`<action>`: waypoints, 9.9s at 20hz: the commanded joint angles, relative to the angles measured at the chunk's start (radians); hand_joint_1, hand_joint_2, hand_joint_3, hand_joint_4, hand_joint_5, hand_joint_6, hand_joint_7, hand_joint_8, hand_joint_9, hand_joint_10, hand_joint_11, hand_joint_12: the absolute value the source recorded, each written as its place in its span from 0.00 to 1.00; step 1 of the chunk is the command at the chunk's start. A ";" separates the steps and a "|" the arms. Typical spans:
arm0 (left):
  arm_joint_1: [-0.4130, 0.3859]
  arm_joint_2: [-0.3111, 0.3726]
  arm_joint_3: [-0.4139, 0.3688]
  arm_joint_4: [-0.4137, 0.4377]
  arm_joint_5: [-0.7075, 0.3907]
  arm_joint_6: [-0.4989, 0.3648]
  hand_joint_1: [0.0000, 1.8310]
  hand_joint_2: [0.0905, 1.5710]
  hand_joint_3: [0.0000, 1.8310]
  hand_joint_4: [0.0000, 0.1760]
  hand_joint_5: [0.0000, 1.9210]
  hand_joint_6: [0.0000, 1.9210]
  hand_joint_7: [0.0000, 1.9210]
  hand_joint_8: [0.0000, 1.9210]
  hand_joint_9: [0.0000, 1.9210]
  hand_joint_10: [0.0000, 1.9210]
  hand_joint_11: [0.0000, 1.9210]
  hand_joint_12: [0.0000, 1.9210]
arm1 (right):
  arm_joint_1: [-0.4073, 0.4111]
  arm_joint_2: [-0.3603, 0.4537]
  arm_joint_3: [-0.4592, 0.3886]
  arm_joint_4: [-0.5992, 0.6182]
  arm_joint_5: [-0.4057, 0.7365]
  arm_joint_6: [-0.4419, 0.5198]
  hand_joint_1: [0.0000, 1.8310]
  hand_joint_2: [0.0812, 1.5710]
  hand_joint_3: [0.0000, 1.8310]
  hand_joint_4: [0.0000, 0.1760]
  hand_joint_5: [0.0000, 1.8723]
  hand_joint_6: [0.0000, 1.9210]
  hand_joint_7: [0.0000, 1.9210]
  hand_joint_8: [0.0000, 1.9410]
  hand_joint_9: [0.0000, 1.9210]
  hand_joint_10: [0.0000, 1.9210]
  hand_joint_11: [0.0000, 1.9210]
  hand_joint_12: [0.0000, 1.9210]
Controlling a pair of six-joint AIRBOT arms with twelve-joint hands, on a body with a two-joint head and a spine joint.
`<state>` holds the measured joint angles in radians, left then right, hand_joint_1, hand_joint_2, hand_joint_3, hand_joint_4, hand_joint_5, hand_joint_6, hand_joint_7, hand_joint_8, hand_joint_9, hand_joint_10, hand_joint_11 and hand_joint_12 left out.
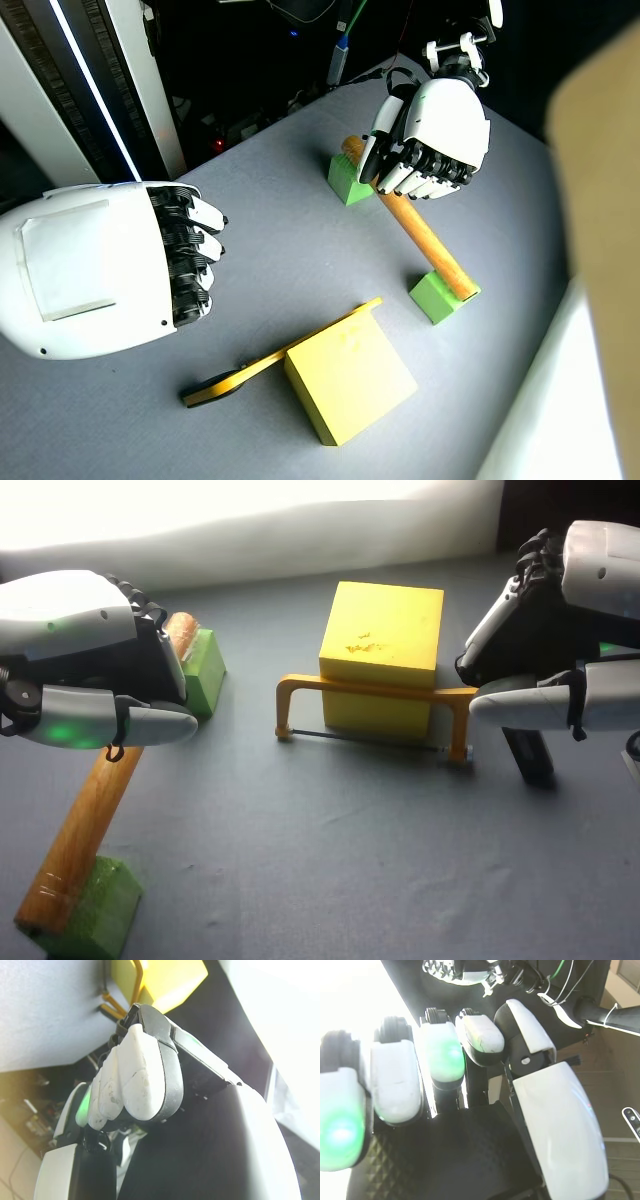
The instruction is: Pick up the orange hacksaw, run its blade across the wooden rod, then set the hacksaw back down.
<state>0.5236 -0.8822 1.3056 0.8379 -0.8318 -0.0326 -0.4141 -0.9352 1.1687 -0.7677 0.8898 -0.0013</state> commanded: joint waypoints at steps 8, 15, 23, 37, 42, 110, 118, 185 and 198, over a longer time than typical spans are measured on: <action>-0.013 0.006 0.012 -0.052 -0.087 0.011 0.00 0.73 0.00 0.00 0.00 0.00 0.00 0.00 0.00 0.00 0.00 0.00 | 0.010 0.009 -0.006 0.072 0.097 -0.003 0.01 0.66 0.00 0.00 0.04 0.00 0.05 0.00 0.05 0.00 0.00 0.26; -0.009 0.036 0.000 -0.003 -0.136 0.024 0.01 0.73 0.00 0.00 0.01 0.00 0.00 0.00 0.01 0.00 0.02 0.01 | 0.018 0.161 -0.150 0.273 -0.117 -0.124 0.11 0.64 0.00 0.00 0.05 0.00 0.05 0.00 0.06 0.00 0.00 0.29; -0.028 0.126 -0.081 0.120 0.018 0.024 0.00 0.74 0.00 0.00 0.03 0.01 0.01 0.00 0.02 0.01 0.02 0.01 | -0.171 0.324 -0.151 0.410 -0.136 0.009 0.32 0.61 0.00 0.00 0.03 0.00 0.03 0.00 0.04 0.00 0.00 0.29; -0.151 0.377 -0.276 0.419 0.260 -0.049 0.03 0.75 0.00 0.00 0.05 0.00 0.04 0.00 0.05 0.00 0.00 0.17 | -0.645 0.246 -0.089 0.816 0.491 -0.011 0.46 0.68 0.00 0.00 0.03 0.00 0.02 0.00 0.03 0.00 0.00 0.20; -0.153 0.461 -0.318 0.495 0.215 -0.075 0.03 0.75 0.00 0.00 0.06 0.00 0.04 0.00 0.05 0.00 0.00 0.15 | -0.735 0.206 -0.083 0.936 0.666 -0.047 0.46 0.69 0.00 0.00 0.03 0.00 0.02 0.00 0.03 0.00 0.00 0.20; -0.060 0.319 -0.118 0.998 -0.256 -0.169 0.01 0.77 0.00 0.00 0.06 0.00 0.05 0.00 0.05 0.00 0.00 0.15 | -0.461 -0.264 0.459 0.429 0.098 0.583 0.48 0.70 0.00 0.00 0.07 0.00 0.06 0.00 0.06 0.00 0.00 0.22; -0.065 0.310 -0.127 0.997 -0.256 -0.170 0.01 0.78 0.00 0.00 0.05 0.00 0.04 0.00 0.04 0.00 0.00 0.15 | -0.393 -0.307 0.480 0.424 0.056 0.538 0.48 0.68 0.00 0.00 0.09 0.00 0.08 0.00 0.08 0.00 0.00 0.30; -0.067 0.305 -0.126 0.969 -0.212 -0.169 0.04 0.78 0.00 0.00 0.04 0.00 0.03 0.00 0.03 0.00 0.00 0.08 | -0.097 -0.160 0.120 0.675 -0.014 -0.081 0.70 0.68 0.00 0.00 0.52 0.42 0.57 0.54 0.57 0.55 0.51 0.75; -0.057 0.304 -0.117 0.977 -0.217 -0.169 0.08 0.77 0.00 0.00 0.06 0.00 0.05 0.00 0.05 0.00 0.00 0.15 | 0.077 -0.266 0.064 0.720 -0.220 -0.365 0.70 0.69 0.00 0.00 0.51 0.43 0.56 0.55 0.58 0.55 0.51 0.76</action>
<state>0.4694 -0.5819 1.1835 1.8515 -1.0336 -0.2031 -0.3523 -1.2091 1.2304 -0.0643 0.5602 -0.3717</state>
